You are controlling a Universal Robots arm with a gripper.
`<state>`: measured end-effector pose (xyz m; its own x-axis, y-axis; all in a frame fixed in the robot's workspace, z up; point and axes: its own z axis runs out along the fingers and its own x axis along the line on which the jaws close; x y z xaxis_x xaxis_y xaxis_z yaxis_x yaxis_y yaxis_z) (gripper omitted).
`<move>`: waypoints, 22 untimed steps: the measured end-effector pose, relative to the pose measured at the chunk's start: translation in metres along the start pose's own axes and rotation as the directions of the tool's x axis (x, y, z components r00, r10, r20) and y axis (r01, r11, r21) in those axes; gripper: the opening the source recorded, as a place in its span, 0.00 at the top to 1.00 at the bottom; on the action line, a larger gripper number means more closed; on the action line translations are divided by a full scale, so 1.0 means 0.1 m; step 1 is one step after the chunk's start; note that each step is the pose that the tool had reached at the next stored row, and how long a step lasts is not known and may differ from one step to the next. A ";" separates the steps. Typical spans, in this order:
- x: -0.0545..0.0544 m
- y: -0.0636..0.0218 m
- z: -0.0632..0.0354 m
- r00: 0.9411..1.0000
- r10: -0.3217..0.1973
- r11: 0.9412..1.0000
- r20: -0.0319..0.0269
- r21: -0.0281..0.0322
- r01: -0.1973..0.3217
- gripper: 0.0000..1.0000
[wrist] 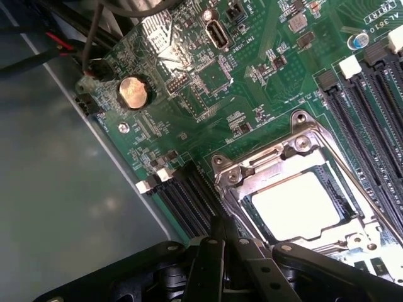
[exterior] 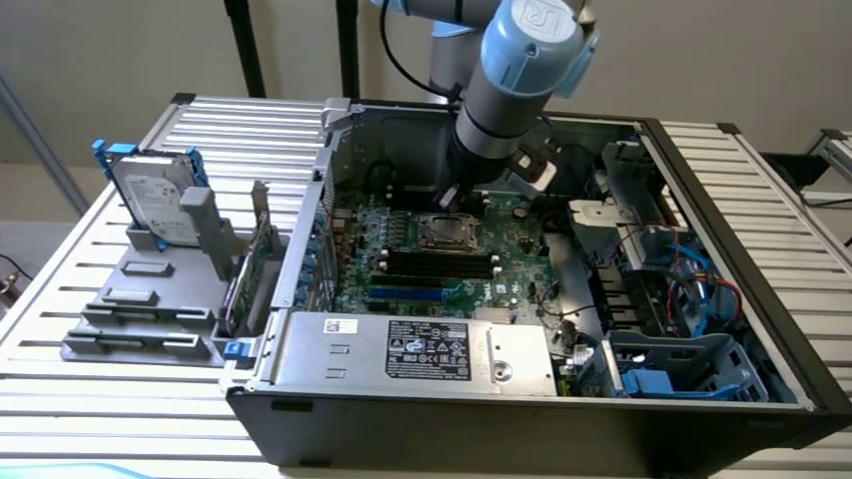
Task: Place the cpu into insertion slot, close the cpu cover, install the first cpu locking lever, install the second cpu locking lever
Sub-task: 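Install the first cpu locking lever, then install the second cpu locking lever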
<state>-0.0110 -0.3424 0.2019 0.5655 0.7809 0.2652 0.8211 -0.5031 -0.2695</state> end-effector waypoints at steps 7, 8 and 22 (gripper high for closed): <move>-0.10 -0.026 -0.109 1.000 0.000 1.000 0.000 0.000 0.000 0.89; -0.12 -0.030 -0.122 1.000 0.000 1.000 0.000 0.000 0.000 0.89; -0.14 -0.047 -0.134 1.000 0.000 1.000 0.000 0.000 0.000 0.89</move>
<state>-0.0221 -0.3563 0.2117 0.5656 0.7808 0.2655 0.8211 -0.5031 -0.2696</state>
